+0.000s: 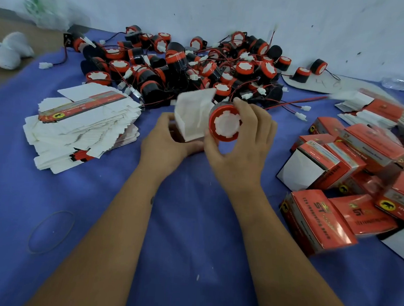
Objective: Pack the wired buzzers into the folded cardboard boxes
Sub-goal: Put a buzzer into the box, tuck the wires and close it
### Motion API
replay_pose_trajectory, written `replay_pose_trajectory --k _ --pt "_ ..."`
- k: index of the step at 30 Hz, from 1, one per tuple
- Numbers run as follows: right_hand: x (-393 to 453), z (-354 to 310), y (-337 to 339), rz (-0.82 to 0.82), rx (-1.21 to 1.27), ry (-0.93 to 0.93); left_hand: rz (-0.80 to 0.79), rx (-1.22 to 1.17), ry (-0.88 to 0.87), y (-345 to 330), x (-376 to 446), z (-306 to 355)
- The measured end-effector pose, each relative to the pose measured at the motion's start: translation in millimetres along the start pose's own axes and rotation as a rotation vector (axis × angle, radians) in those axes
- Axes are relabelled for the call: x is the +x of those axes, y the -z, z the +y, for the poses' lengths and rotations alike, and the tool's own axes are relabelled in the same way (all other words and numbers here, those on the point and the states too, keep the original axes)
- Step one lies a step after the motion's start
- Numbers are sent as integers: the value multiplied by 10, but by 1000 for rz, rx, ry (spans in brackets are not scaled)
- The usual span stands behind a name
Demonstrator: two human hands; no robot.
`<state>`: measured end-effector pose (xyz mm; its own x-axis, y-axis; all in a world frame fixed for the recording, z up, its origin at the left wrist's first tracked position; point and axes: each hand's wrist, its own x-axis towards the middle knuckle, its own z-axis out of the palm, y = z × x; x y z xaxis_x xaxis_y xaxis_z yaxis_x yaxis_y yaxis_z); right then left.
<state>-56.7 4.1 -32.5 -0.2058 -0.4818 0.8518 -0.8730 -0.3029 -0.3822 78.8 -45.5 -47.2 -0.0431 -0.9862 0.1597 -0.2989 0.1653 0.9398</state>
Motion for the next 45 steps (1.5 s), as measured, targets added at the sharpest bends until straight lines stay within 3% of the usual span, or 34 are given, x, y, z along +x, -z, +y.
replay_pose_trajectory --k 2,5,13,19,32,35,37,39,41,45 --pt "-7 -10 -19 18 15 58 -128 -6 -6 2 -1 -3" --pt "-11 -57 -43 -90 80 64 -186 -13 -54 3 -3 -12" --pt "8 -48 -5 -169 56 -97 -209 -57 -56 22 4 -21" --pt "-23 -78 -71 -224 -62 50 -201 -36 -54 25 15 -34" --pt "-36 -60 -74 -400 -351 38 -190 -22 -70 7 20 -49" --pt "-53 -52 -60 -401 -300 35 -181 -31 -74 -4 15 -43" --pt "-44 -26 -47 -319 -150 9 -191 -53 -77 -4 0 -29" --pt "-4 -7 -42 -118 -6 -53 -198 -65 -79 4 -14 -18" --pt "69 10 -35 36 189 -284 -192 -46 -96 16 -17 -11" --pt "204 143 -6 41 560 -876 -231 -21 -122 46 -8 1"
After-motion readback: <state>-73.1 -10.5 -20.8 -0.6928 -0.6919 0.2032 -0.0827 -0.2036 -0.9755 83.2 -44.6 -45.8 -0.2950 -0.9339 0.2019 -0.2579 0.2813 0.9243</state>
